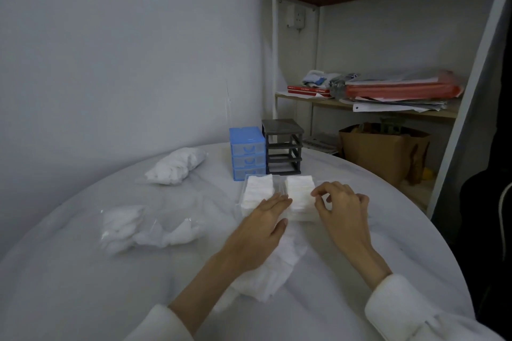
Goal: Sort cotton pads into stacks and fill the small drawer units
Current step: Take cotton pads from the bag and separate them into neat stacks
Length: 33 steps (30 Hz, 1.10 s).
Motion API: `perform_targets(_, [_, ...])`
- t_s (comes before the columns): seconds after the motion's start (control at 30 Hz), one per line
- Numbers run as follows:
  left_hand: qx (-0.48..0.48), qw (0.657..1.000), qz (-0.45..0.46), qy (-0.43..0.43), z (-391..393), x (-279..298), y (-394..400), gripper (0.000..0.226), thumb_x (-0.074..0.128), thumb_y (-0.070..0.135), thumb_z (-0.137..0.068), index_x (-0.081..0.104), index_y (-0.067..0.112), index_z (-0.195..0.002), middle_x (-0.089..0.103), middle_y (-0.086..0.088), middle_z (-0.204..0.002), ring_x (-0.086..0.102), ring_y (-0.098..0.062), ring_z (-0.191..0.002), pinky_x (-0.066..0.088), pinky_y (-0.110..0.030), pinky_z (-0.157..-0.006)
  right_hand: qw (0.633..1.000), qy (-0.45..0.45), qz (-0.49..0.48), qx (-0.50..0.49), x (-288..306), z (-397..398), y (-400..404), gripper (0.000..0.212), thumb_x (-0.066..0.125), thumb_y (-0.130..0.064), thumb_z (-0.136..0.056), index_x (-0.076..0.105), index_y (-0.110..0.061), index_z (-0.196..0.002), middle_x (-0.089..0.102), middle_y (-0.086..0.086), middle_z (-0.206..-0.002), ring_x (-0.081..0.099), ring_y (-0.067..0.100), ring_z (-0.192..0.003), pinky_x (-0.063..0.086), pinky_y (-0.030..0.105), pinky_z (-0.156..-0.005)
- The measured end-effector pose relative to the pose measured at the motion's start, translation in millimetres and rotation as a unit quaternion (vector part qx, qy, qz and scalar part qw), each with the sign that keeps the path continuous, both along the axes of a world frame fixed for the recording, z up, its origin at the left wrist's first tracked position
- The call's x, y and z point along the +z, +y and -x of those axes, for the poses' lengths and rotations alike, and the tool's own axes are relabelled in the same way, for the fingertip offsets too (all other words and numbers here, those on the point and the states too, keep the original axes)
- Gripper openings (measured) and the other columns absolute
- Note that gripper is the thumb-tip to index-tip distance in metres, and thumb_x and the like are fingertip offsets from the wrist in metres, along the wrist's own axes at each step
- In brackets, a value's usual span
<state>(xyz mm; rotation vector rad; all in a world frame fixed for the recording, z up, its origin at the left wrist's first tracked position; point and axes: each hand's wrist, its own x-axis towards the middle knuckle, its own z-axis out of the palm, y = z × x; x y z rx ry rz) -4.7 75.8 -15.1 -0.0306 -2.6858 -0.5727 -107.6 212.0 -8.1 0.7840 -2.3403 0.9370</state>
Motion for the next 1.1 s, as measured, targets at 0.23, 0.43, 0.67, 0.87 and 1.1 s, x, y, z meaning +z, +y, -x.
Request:
perform_targets(0.23, [0.018, 0.998, -0.056, 0.0, -44.5, -1.1, -8.7, 0.031, 0.043, 0.017, -0.098, 0.052, 0.023, -0.127, 0.052, 0.01, -0.131, 0.046, -0.004, -0.12, 0.031, -0.014, -0.101, 0.975, -0.064, -0.071, 0.201, -4.3, -42.7, -1.1, 0.011, 0.058, -0.019, -0.09, 0.062, -0.023, -0.1, 0.058, -0.012, -0.096, 0.053, 0.003, -0.086, 0.041, 0.009, -0.073])
perform_targets(0.43, [0.021, 0.994, -0.093, -0.05, -73.1, -14.2, -15.8, 0.031, 0.041, 0.028, -0.099, 0.056, 0.017, -0.125, 0.058, 0.005, -0.125, 0.052, -0.008, -0.113, 0.036, -0.022, -0.1, 0.922, -0.183, -0.227, 0.253, -9.5, -74.3, -2.7, 0.054, 0.059, -0.051, -0.083, 0.039, -0.033, -0.13, 0.044, -0.011, -0.13, 0.039, 0.01, -0.12, 0.035, 0.026, -0.095])
perform_targets(0.67, [0.032, 0.996, -0.078, -0.028, -80.6, -19.5, -18.4, 0.03, 0.058, 0.02, -0.091, 0.056, 0.012, -0.12, 0.059, 0.0, -0.117, 0.052, -0.009, -0.104, 0.032, -0.004, -0.084, 0.924, -0.148, -0.243, 0.257, -4.4, -77.8, -5.4, 0.031, 0.059, -0.04, -0.087, 0.051, -0.025, -0.113, 0.048, -0.006, -0.115, 0.041, 0.012, -0.11, 0.034, 0.032, -0.096])
perform_targets(0.87, [0.047, 0.99, -0.123, 0.042, -72.3, -14.7, -17.7, 0.012, 0.063, 0.017, -0.086, 0.06, 0.015, -0.098, 0.062, 0.005, -0.091, 0.057, -0.009, -0.084, 0.037, -0.008, -0.071, 0.93, -0.184, -0.139, 0.286, -2.7, -74.1, -10.3, 0.013, 0.061, -0.026, -0.086, 0.052, -0.023, -0.095, 0.06, -0.003, -0.095, 0.055, 0.015, -0.084, 0.046, 0.03, -0.073])
perform_targets(1.1, [0.061, 0.943, -0.31, 0.102, -56.7, -5.6, -17.6, 0.008, 0.056, 0.018, -0.093, 0.064, 0.018, -0.09, 0.062, 0.008, -0.081, 0.053, 0.004, -0.071, 0.041, -0.01, -0.067, 0.91, -0.265, 0.018, 0.318, 12.1, -57.3, -18.1, 0.017, 0.063, -0.012, -0.087, 0.054, -0.024, -0.095, 0.062, 0.003, -0.098, 0.056, 0.01, -0.079, 0.042, 0.013, -0.06])
